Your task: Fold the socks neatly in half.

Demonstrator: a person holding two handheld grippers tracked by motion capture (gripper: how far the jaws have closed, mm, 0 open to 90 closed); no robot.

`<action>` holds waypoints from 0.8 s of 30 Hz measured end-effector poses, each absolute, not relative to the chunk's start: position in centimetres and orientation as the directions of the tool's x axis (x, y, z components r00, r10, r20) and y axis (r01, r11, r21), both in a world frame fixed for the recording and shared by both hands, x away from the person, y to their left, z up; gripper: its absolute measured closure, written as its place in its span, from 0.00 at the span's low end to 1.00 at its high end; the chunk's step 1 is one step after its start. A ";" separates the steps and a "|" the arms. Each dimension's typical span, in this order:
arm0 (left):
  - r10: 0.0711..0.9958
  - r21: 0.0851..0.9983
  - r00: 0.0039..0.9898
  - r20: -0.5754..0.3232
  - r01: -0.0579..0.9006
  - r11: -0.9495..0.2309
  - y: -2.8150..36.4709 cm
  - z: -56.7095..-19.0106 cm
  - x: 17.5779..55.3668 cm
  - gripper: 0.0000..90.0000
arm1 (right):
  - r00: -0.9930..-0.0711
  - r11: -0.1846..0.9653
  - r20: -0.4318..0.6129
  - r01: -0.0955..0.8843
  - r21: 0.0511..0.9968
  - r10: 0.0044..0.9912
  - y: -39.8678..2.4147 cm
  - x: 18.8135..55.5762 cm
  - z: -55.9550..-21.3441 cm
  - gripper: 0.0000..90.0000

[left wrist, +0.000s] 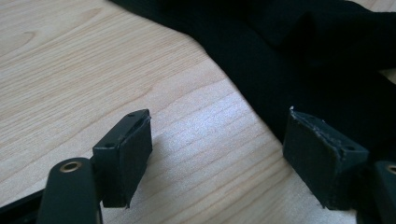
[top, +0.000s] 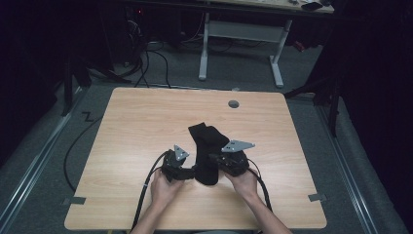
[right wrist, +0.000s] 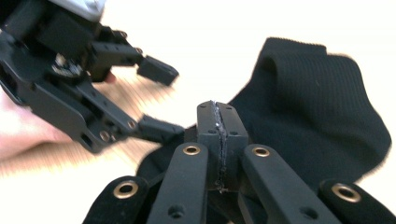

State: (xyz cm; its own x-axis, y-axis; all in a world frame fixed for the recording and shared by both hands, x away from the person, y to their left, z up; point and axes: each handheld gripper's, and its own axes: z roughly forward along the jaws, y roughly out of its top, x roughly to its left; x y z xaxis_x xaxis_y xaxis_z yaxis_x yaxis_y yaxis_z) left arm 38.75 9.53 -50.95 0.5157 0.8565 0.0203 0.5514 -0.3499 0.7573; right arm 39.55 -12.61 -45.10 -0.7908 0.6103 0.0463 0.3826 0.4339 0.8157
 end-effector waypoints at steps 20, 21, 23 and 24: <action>0.859 0.757 0.512 0.019 0.554 -0.346 9.4 -51.0 38.8 0.27 | -0.846 0.495 0.121 0.414 0.764 0.520 -11.1 37.8 -48.8 0.91; 0.859 0.757 0.512 0.019 0.553 -0.347 9.4 -51.0 38.8 0.27 | -0.841 0.472 0.146 0.427 0.771 0.522 -11.5 37.9 -48.5 0.88; 0.859 0.758 0.512 0.019 0.553 -0.346 9.4 -51.0 38.8 0.27 | -0.828 0.427 0.174 0.441 0.789 0.533 -12.3 38.1 -47.7 0.83; 0.859 0.758 0.511 0.019 0.553 -0.346 9.4 -51.0 38.8 0.27 | -0.820 0.406 0.181 0.445 0.798 0.543 -12.7 38.2 -47.3 0.81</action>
State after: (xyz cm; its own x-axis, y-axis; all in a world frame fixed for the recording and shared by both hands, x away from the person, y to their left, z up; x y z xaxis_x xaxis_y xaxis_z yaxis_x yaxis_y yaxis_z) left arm 38.82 9.41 -50.95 0.5114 0.8591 0.0189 0.5535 -0.3461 0.7575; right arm 38.20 -12.67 -47.30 -0.8201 0.5428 0.1812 0.4453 0.4065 0.7978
